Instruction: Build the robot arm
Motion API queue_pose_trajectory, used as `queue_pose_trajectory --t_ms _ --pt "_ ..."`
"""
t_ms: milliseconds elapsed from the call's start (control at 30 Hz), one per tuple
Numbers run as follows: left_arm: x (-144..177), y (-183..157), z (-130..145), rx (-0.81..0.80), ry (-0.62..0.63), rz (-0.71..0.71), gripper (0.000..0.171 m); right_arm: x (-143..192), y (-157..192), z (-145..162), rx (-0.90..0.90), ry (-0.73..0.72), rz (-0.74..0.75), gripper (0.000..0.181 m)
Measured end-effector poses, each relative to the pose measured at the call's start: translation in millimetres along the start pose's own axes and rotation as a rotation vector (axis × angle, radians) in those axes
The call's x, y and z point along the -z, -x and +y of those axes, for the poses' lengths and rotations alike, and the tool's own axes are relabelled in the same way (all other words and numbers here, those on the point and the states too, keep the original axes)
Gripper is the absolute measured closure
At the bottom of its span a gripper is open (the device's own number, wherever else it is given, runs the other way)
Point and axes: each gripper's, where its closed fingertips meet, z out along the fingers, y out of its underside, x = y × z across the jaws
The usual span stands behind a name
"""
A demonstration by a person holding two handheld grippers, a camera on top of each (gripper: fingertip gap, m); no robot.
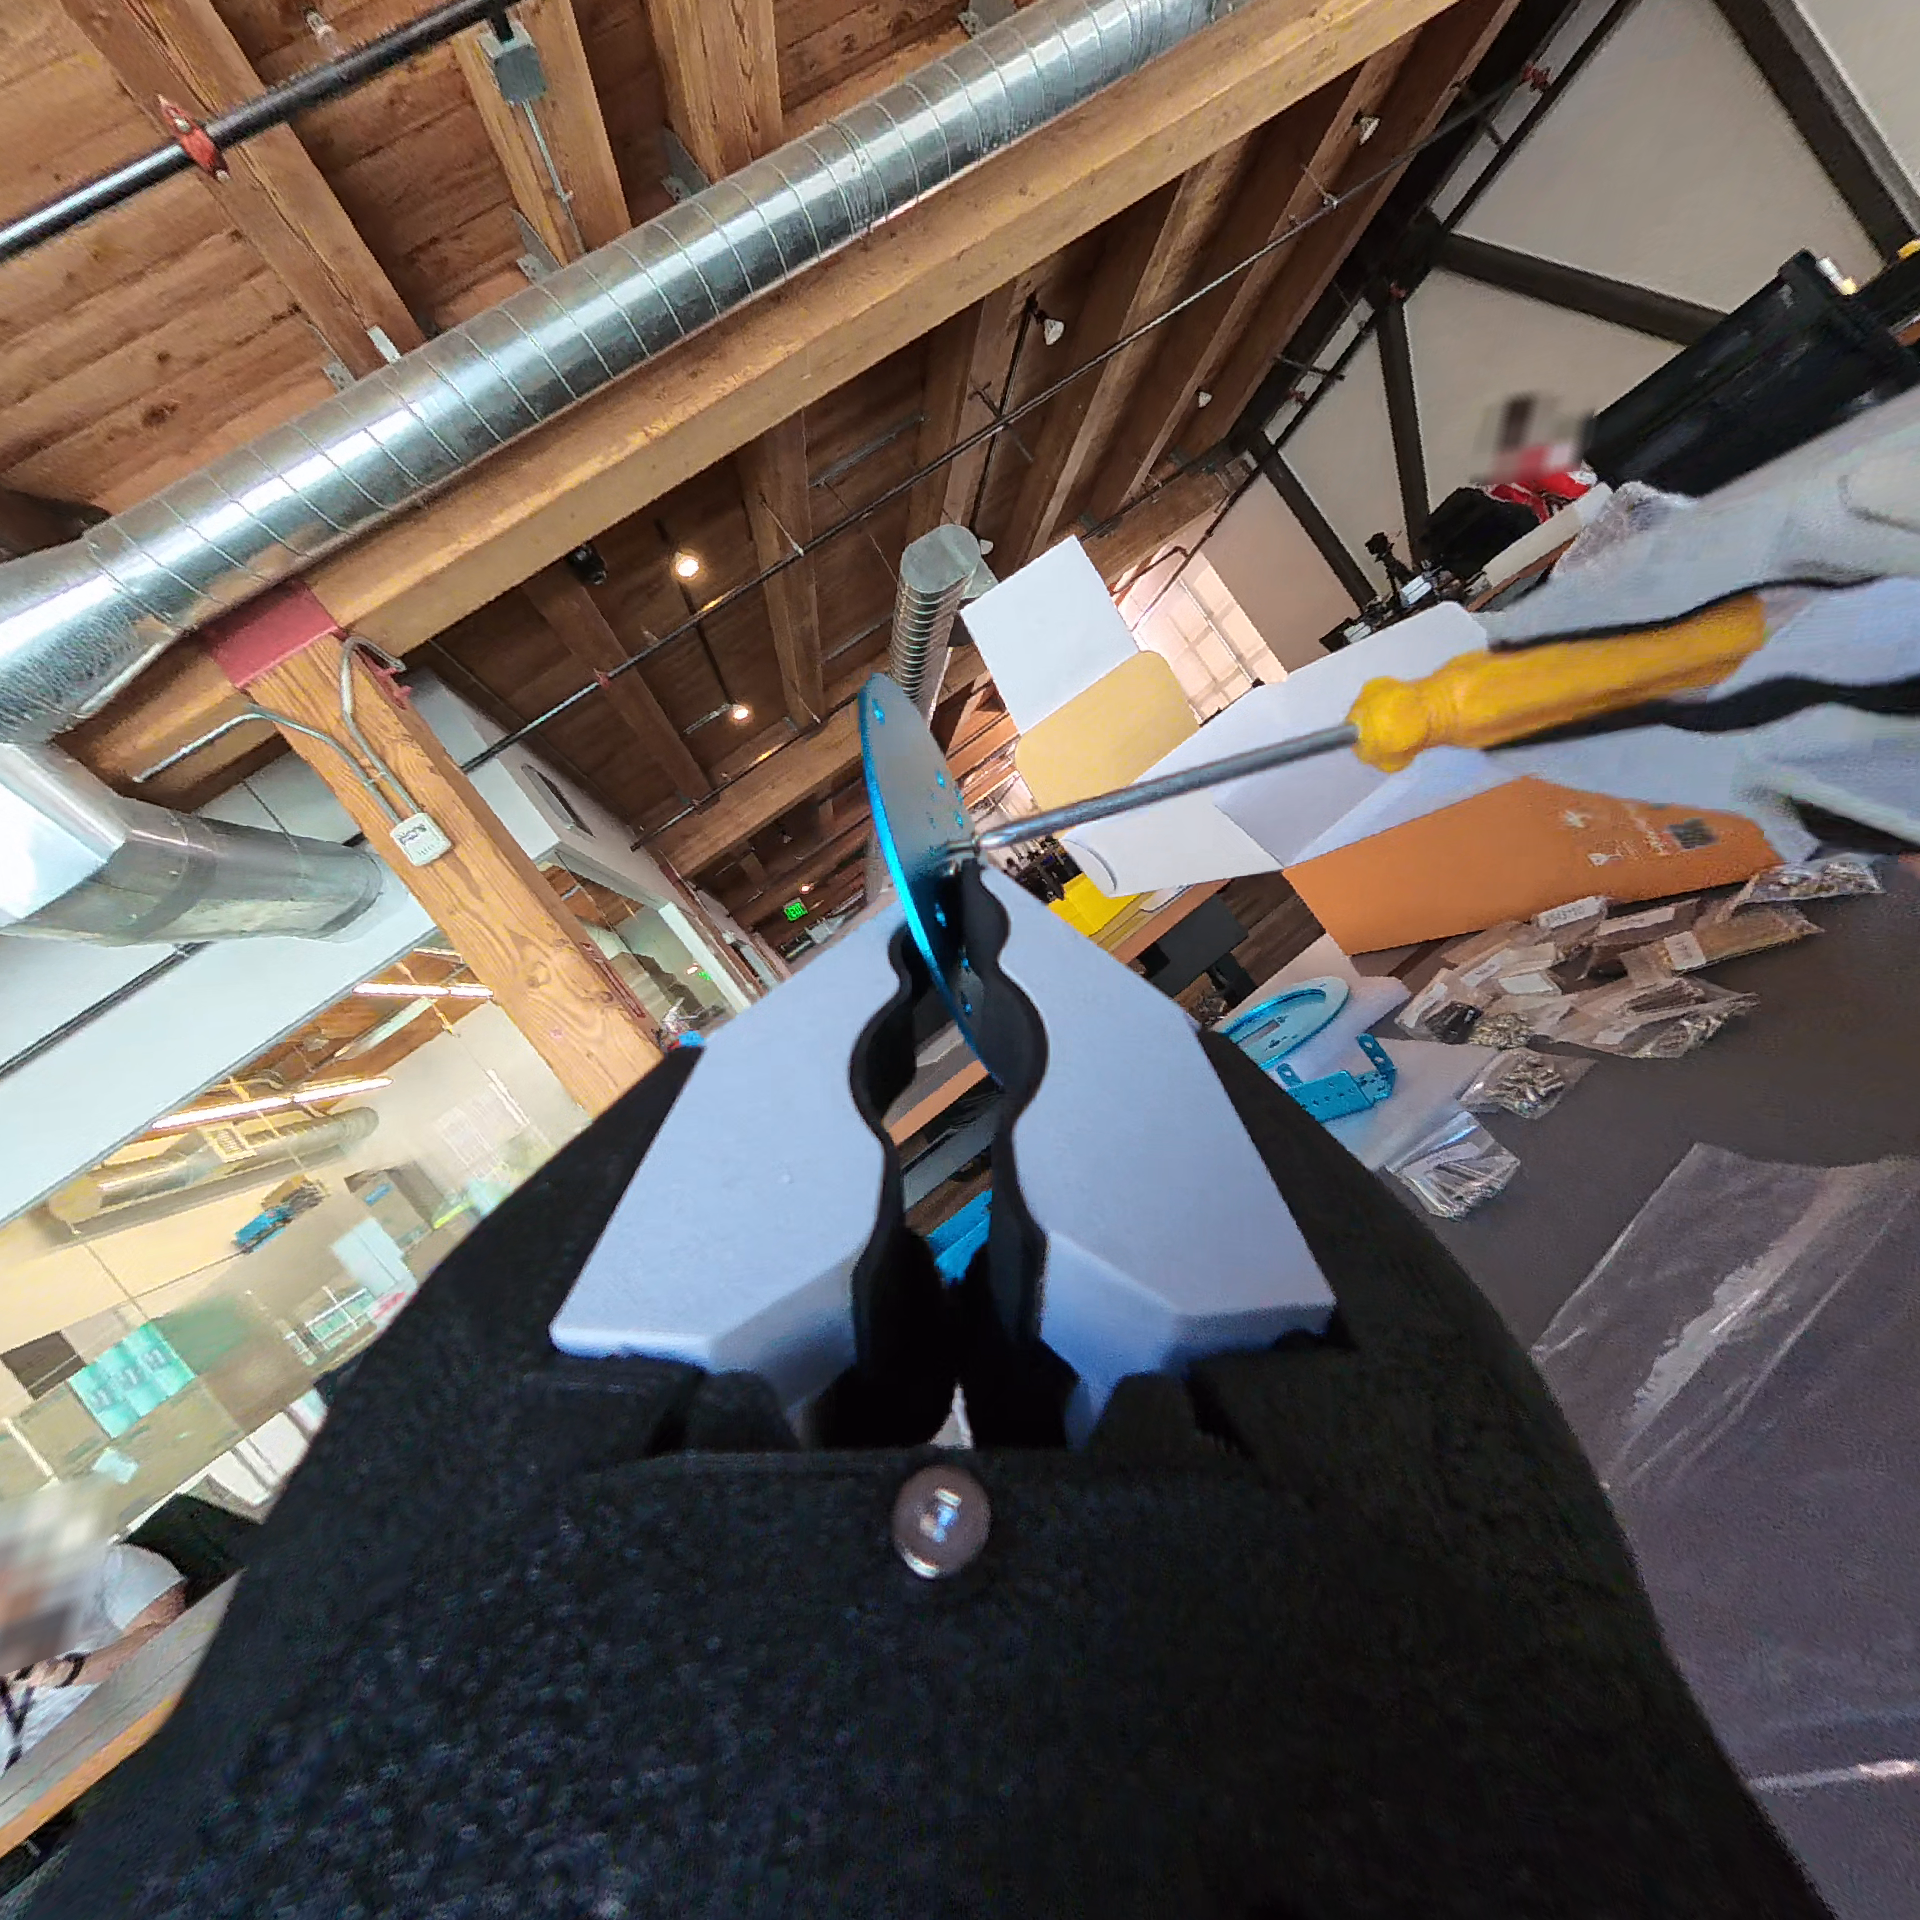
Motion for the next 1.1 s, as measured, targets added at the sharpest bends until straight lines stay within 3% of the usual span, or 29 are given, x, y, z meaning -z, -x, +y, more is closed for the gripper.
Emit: queue_pose_trajectory --t_ms 167,433,600,767,900,1100 --pt "-1.6 -5.8 3.9 0.076 0.030 0.051 0.168 0.1 27.5 -4.4 0.737 -0.024 -0.015 0.165" --pt "-4.9 -9.0 9.6 0.317 0.082 0.162 0.167 -2.8 38.1 24.3 1.901 0.210 -0.071 0.165" --pt "-5.8 -12.8 14.9 0.340 0.103 0.181 0.167 0.2 27.5 23.3 2.294 0.336 -0.090 0.165" --pt "-5.0 -9.6 14.9 0.313 0.087 0.173 0.167 -0.9 21.3 17.0 2.162 0.312 -0.075 0.166" --pt "-3.4 -3.9 10.6 0.233 0.062 0.133 0.168 -4.2 22.5 11.7 1.760 0.275 -0.033 0.165" --pt "-0.5 7.2 1.6 0.143 0.016 0.078 0.168 -5.0 -6.5 24.2 1.177 0.318 0.068 0.165"
